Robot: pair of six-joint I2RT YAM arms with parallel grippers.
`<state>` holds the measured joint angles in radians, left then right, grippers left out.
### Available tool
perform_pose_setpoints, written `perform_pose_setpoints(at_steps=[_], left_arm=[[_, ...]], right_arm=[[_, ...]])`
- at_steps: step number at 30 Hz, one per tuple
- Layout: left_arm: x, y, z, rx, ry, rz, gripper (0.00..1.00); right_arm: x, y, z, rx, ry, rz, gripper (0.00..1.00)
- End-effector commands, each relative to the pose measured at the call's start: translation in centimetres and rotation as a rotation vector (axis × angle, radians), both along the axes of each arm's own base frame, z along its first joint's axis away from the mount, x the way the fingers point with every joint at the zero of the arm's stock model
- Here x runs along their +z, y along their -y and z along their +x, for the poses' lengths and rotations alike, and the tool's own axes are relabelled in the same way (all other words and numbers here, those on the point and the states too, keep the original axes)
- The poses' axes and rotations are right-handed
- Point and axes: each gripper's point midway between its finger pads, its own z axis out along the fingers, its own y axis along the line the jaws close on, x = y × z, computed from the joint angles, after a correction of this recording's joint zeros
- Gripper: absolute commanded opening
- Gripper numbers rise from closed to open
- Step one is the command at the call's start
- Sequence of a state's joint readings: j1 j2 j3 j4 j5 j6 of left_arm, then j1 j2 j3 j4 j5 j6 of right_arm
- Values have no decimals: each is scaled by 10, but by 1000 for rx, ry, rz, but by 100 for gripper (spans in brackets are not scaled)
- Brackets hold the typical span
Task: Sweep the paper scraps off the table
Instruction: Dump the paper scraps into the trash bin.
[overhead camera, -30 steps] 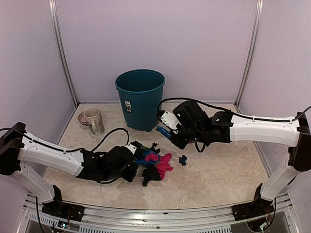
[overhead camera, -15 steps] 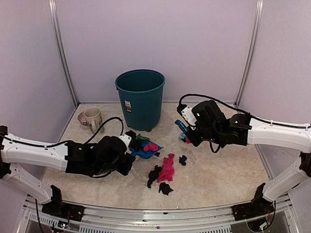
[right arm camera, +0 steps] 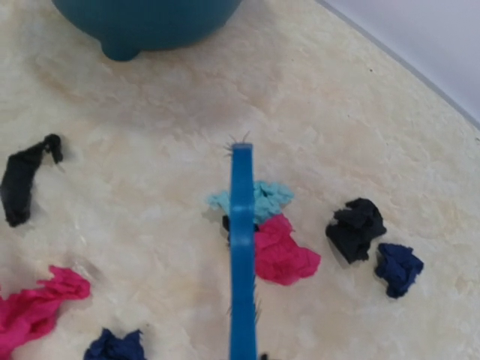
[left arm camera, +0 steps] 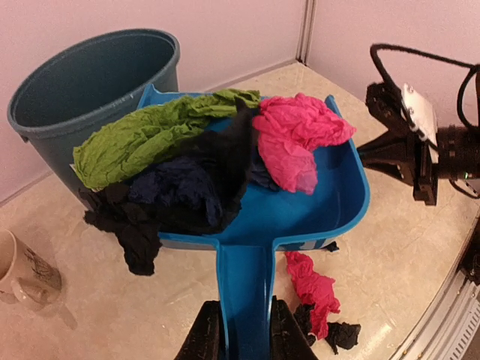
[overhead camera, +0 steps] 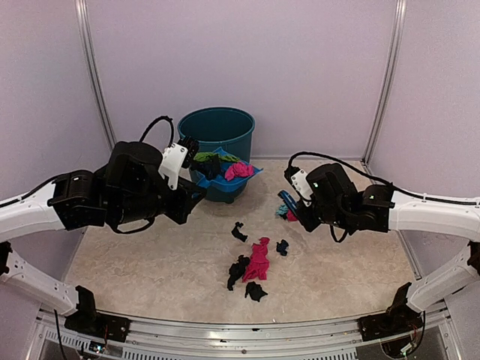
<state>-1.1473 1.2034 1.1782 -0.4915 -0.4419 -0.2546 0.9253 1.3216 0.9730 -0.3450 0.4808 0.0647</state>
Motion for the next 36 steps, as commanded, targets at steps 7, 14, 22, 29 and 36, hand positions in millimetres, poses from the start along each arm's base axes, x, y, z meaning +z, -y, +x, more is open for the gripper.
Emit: perform_pose_setpoints(at_steps=[7, 14, 22, 29, 36], left_arm=[[65, -21, 70, 90, 76, 121, 0], [79, -37, 139, 209, 126, 202, 0], [63, -51, 202, 409, 219, 477, 0], [76, -53, 221, 561, 393, 760, 0], [89, -46, 213, 649, 576, 1016, 0]], right_arm=[[4, -3, 1, 6, 16, 68, 0], [2, 3, -3, 1, 13, 71, 0], [-1, 13, -9, -9, 19, 85, 0], [-2, 24, -14, -20, 29, 103, 0], [-1, 28, -17, -18, 32, 122, 0]])
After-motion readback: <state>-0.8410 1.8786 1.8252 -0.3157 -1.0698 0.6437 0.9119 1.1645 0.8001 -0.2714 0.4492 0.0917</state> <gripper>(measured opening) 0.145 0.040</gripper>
